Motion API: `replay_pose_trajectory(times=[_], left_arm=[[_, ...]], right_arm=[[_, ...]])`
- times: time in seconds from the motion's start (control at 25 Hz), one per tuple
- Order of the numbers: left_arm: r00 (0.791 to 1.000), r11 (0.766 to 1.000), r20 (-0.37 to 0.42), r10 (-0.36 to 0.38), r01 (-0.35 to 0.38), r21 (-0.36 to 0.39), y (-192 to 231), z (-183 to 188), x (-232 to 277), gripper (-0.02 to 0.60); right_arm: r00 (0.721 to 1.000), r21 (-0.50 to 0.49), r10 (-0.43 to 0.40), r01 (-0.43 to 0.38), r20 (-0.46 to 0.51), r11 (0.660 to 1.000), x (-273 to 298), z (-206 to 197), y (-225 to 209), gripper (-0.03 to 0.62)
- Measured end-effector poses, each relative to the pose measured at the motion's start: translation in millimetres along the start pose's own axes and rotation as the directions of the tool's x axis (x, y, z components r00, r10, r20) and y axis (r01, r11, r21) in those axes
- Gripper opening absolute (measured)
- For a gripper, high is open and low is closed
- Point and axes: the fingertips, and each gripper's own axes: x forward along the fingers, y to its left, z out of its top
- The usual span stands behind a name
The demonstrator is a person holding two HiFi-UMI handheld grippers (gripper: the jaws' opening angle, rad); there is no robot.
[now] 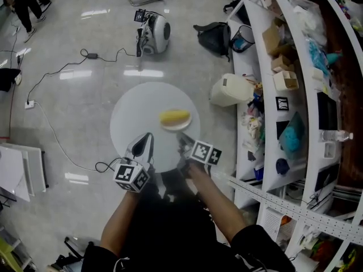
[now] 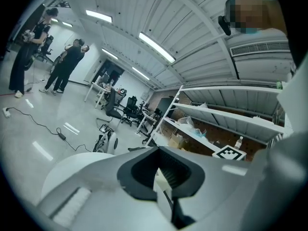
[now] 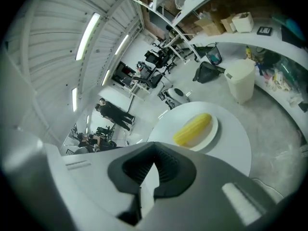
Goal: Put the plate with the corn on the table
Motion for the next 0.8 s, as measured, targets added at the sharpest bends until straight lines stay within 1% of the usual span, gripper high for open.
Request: replay_pose_trajectory(times=[0.08,0.28,0.44,0.64,0.8], left_arm=[[1.000,1.000,0.011,0.000,0.000,-0.006,0,6,-7,0.003],[0.999,1.000,0.044,-0.017,0.017,0.011,-7,18,-20,0.003],[0.997,0.999,0.066,-0.031,0.031,0.014,-15,27,-29,0.003],[0.995,0.997,0.073,-0.067,0.064,0.044,-27,36,-35,0.003],[0.993,0.995,0.074,-0.090,0.087,0.050,-36,40,-40,0.003]], right_arm=[[1.000,-0.036,0.006,-0.005,0.025,0.999,-6,0,11,0.009],[0.995,-0.159,0.024,-0.008,0.099,0.987,-24,7,39,0.009],[0.987,-0.253,0.032,0.010,0.159,0.967,-40,10,57,0.009],[0.975,-0.319,0.055,0.016,0.215,0.948,-53,11,79,0.009],[0.966,-0.403,0.070,0.038,0.250,0.914,-64,10,94,0.009]])
